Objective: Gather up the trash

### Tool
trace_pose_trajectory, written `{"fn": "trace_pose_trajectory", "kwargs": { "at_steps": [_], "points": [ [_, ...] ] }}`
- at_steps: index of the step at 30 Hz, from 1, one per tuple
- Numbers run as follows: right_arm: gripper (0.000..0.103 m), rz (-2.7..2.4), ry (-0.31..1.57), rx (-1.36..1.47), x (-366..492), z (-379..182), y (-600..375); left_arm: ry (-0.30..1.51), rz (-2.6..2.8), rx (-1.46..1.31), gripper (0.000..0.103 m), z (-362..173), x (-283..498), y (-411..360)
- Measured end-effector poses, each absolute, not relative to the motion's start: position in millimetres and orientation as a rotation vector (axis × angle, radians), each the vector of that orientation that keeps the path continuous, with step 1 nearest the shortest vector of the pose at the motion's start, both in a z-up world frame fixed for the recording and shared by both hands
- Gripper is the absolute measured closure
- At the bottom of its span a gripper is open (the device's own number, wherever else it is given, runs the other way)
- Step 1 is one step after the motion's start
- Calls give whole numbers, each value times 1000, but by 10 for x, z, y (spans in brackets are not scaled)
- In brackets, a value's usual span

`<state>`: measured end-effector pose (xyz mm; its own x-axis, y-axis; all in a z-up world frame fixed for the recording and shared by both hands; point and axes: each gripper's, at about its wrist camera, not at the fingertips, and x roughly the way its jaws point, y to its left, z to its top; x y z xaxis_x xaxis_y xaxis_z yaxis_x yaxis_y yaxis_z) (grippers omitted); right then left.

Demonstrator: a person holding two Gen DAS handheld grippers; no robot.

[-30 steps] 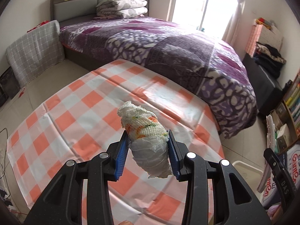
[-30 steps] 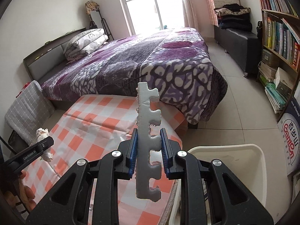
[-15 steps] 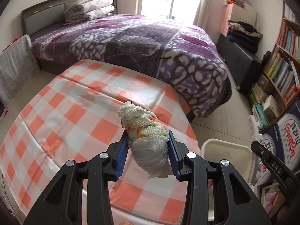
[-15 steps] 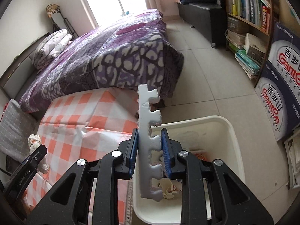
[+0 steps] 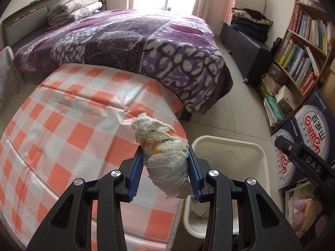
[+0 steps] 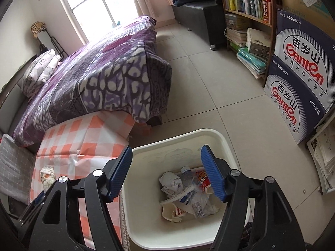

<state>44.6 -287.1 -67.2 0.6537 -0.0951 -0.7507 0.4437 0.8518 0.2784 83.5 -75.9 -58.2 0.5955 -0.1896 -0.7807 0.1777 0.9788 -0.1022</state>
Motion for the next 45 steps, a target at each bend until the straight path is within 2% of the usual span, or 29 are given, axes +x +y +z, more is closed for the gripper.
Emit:
{"fn": "trace_pose_trajectory", "kwargs": {
  "at_steps": [9,13,15,17,21,25,28,33,36,38,42,45],
  "points": [
    [38,-356,778,493,318,-631,-3092,999,-379,-15,62,-828,730,-1135],
    [31,-375,769,518,273,-619,-3185,1062,-487,-60,45,-921,730,-1225],
    [29,-383,763,527,254,-613,-3223,1079,-513,-89,40,-942,722,-1231],
    [19,-393,751,537,228,-605,-3247,1107,-542,-130,35,-963,724,-1216],
    [13,-390,732,526,205,-572,-3201,1154,-561,-201,29,-978,735,-1115],
    [7,-395,692,432,165,-490,-3021,1089,-496,-148,25,-849,648,-979],
    [7,-411,649,319,132,-412,-2807,1014,-420,-88,20,-740,568,-863],
    [7,-415,615,205,76,-356,-2511,841,-231,88,19,-588,358,-675],
    [7,-410,607,175,32,-355,-2370,711,-119,170,10,-497,204,-554],
    [7,-408,602,171,1,-361,-2302,631,-48,206,8,-440,108,-448],
    [7,-398,587,147,-66,-417,-2100,526,67,200,7,-354,9,-254],
    [7,-392,559,108,-101,-462,-1950,522,93,186,7,-321,26,-142]
  ]
}}
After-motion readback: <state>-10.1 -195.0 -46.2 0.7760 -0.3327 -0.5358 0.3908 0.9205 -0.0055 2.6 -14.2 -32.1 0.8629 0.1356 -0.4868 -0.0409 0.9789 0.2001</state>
